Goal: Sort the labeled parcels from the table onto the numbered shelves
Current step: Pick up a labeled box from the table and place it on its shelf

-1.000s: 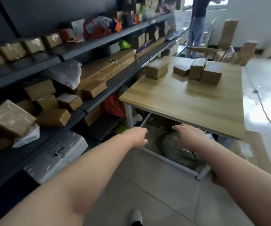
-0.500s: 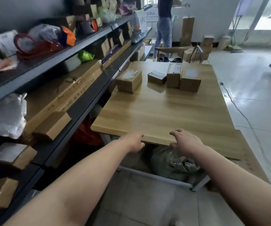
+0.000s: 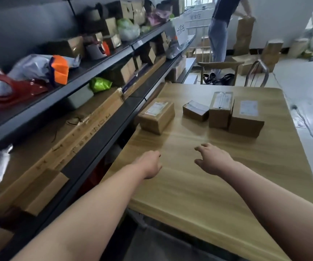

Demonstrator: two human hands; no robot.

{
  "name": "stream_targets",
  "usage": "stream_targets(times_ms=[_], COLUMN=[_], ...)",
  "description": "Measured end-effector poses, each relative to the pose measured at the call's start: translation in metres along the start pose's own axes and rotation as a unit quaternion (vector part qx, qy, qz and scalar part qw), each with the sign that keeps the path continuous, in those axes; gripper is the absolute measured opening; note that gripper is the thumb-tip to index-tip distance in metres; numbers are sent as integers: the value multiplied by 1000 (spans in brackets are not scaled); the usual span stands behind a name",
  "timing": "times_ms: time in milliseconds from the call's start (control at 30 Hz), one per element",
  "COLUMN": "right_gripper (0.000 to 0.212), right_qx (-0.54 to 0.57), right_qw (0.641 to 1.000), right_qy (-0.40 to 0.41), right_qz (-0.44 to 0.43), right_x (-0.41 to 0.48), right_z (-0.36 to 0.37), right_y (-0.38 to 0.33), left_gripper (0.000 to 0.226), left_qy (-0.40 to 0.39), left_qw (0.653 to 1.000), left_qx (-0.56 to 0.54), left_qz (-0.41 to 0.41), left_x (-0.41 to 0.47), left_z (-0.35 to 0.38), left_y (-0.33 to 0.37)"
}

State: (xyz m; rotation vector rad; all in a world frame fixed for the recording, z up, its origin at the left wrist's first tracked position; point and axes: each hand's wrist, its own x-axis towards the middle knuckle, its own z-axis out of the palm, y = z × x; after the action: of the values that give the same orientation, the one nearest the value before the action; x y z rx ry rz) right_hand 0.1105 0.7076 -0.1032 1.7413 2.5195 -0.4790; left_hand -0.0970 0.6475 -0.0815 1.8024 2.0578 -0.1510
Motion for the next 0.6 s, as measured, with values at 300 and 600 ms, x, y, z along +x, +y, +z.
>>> stream_targets(times_ms=[300, 600], right_gripper=[53, 53], right_qx=[12, 33], right_qw=[999, 998], right_qy=[-42, -46], right_qz=[-17, 33], right_x=[95, 213], right_z=[6, -10], right_y=[-8, -56], left_gripper=[51, 54], left_qy=[-1, 21], left_qw=[997, 996], left_qx=[-62, -89], left_qz=[-49, -19], left_x=[85, 217], left_z=[-19, -68], left_y=[-38, -95])
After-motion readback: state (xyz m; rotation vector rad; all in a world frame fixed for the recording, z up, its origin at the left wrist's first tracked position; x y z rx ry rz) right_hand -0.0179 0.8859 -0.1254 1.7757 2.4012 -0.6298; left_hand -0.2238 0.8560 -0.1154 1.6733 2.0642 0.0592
